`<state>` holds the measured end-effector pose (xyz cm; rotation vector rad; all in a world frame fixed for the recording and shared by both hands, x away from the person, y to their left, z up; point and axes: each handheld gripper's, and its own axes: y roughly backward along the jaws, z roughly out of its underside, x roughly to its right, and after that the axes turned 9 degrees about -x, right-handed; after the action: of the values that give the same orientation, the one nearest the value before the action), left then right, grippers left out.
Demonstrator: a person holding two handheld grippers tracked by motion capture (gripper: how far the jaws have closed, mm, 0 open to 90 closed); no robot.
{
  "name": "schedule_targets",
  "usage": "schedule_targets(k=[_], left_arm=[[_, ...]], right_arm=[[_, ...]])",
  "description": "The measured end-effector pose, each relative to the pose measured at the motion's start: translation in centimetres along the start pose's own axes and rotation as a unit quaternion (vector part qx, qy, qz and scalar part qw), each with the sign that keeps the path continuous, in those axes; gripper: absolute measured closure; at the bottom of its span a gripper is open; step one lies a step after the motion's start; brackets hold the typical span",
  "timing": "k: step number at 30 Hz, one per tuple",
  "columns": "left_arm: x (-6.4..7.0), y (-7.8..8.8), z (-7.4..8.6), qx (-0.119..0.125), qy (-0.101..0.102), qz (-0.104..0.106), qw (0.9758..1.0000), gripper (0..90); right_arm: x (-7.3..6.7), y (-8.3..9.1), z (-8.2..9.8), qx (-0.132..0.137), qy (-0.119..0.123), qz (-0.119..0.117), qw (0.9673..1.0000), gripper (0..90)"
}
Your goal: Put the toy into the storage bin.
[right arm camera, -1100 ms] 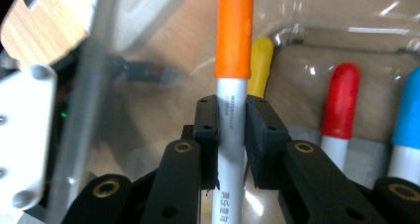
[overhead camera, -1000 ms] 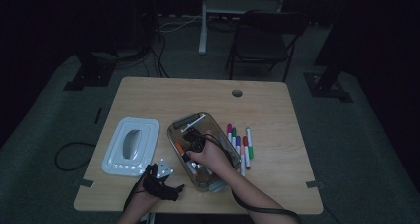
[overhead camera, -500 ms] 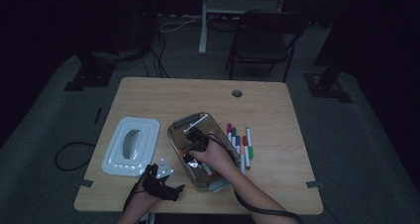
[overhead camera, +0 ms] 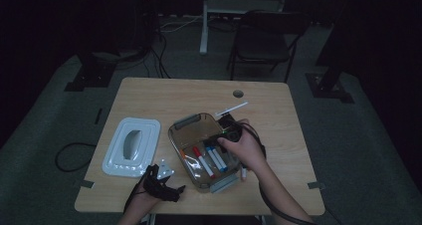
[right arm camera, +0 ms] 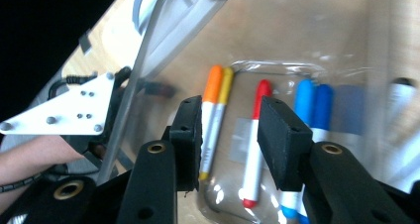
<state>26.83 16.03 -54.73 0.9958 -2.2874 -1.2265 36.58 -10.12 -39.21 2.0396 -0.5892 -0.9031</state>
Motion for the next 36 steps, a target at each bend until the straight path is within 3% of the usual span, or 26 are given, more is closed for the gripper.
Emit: schedule_targets(k=[6, 13, 17, 20, 26, 29, 36], left_arm=[[0.0, 0.0, 0.0, 0.0, 0.0, 0.0, 1.0, 0.6], [0.0, 0.0, 0.0, 0.001, 0.0, 0.0, 1.0, 0.6], [0.0, 0.0, 0.0, 0.0, 0.0, 0.0, 1.0, 0.6], [0.0, 0.0, 0.0, 0.0, 0.0, 0.0, 1.0, 0.6], [0.0, 0.0, 0.0, 0.0, 0.0, 0.0, 1.0, 0.7], [0.0, 0.0, 0.0, 0.0, 0.0, 0.0, 1.0, 0.6], [0.0, 0.0, 0.0, 0.0, 0.0, 0.0, 1.0, 0.7]], right_arm=[[2.4, 3.6, 1.8, 0.054, -0.015, 0.017, 0.9983, 59.6], [6.1, 5.3, 3.8, 0.071, -0.054, 0.051, 0.9948, 60.3], [8.7, 4.3, 4.9, 0.063, -0.08, 0.072, 0.9922, 61.5], [10.9, 3.1, 5.6, 0.056, -0.104, 0.103, 0.9876, 62.2], [14.7, -0.2, 6.5, 0.013, -0.149, 0.146, 0.9778, 63.4], [15.7, -1.3, 6.7, 0.0, -0.164, 0.151, 0.9747, 64.0], [16.8, -2.9, 6.7, -0.012, -0.184, 0.148, 0.9717, 66.2]])
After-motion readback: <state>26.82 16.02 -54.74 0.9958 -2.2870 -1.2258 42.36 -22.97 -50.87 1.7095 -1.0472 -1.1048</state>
